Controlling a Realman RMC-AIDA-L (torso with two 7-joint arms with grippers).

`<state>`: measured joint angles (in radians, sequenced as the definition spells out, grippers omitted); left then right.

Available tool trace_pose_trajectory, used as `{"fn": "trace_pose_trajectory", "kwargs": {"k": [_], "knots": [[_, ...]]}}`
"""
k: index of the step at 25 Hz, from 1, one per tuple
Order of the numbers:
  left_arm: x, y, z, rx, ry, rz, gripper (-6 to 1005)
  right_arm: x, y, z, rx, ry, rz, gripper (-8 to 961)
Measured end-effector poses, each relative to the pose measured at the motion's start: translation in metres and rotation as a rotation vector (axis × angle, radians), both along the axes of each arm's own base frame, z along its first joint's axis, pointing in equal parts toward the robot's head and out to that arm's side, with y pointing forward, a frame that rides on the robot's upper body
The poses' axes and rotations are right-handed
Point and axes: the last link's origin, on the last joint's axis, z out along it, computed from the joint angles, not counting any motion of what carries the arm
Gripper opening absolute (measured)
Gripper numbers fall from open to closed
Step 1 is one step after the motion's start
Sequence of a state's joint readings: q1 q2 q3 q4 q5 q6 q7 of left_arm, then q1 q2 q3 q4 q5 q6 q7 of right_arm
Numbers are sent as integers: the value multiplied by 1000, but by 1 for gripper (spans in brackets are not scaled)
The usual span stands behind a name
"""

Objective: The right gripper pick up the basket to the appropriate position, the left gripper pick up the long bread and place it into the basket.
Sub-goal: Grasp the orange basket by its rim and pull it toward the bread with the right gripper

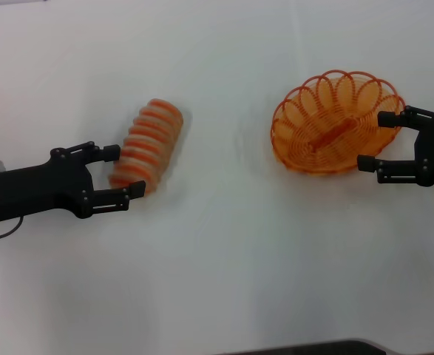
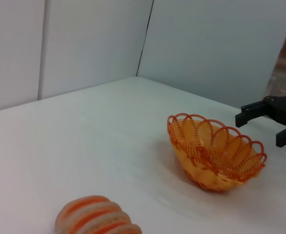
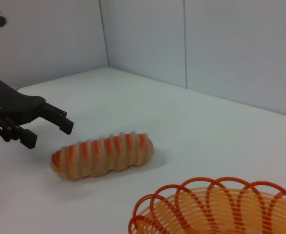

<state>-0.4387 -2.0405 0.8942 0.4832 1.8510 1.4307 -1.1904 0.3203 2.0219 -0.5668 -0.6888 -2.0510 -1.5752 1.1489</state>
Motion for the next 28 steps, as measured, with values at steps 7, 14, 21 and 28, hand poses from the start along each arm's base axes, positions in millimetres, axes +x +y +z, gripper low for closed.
{"fn": "trace_pose_trajectory", "kwargs": {"k": [7,14,21,28], "knots": [[0,0,0,0,-1,3,853,1,0,0,3,-1,-4,945],[-1,0,2,8,-7,12,853,-3,4,5,22,35,-23,944],[-1,1,4,19,-19,16,854,-20,29,34,1,165,-209,944],[1,4,9,28,-13,7,854,-35,55,58,-71,198,-418,945]]}}
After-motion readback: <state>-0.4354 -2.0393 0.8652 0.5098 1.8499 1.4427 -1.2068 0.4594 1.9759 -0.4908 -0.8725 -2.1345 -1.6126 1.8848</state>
